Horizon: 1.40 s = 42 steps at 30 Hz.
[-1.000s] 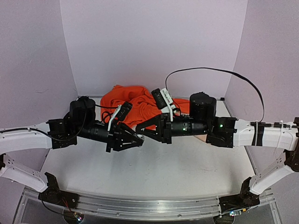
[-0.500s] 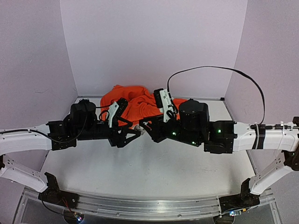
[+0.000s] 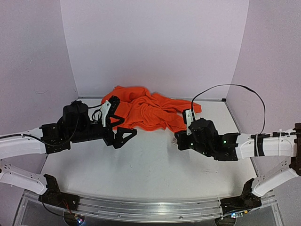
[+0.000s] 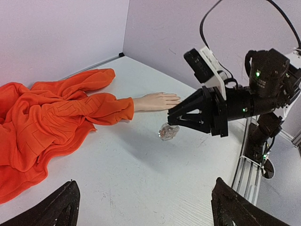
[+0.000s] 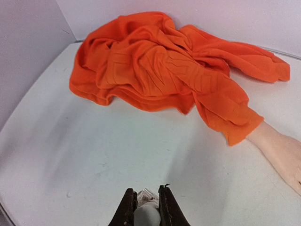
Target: Paint the nails
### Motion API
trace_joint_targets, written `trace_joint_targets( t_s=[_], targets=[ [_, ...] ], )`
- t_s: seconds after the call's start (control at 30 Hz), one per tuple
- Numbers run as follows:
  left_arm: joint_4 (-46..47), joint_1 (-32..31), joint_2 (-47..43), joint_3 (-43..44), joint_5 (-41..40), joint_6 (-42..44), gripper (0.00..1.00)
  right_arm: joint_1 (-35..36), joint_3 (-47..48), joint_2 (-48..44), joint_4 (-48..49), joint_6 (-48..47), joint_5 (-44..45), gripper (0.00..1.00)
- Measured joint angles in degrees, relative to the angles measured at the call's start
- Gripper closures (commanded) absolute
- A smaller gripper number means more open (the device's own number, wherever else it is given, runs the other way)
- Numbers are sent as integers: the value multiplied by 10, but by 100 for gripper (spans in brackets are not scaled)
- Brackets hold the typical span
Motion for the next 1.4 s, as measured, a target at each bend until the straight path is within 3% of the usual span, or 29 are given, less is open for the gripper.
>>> trace_joint_targets(
  t_s=[0.43, 0.6, 0.73, 0.93, 1.2, 1.27, 1.4],
  targets=[
    [-7, 0, -6, -3, -84, -17, 1, -4, -161, 0, 47, 52, 37, 100],
    [-18, 1, -14, -8, -103, -20, 1, -5, -185, 4, 68, 73, 37, 100],
    [-26, 1, -17, -8, -108, -21, 1, -5, -191, 17, 86, 82, 37, 94],
    [-31, 1, -21, -8, -116, -26, 1, -5, -193, 41, 104, 86, 37, 76],
    [-37, 5, -34, -15, -136, -31, 1, -5, -195, 9, 87, 97, 39, 13],
    [-40, 14, -43, -24, -149, -36, 0, -6, -195, -40, 64, 88, 44, 4],
    [-46, 66, -64, -51, -168, -60, 0, -35, -192, -122, 28, 83, 42, 2]
  ],
)
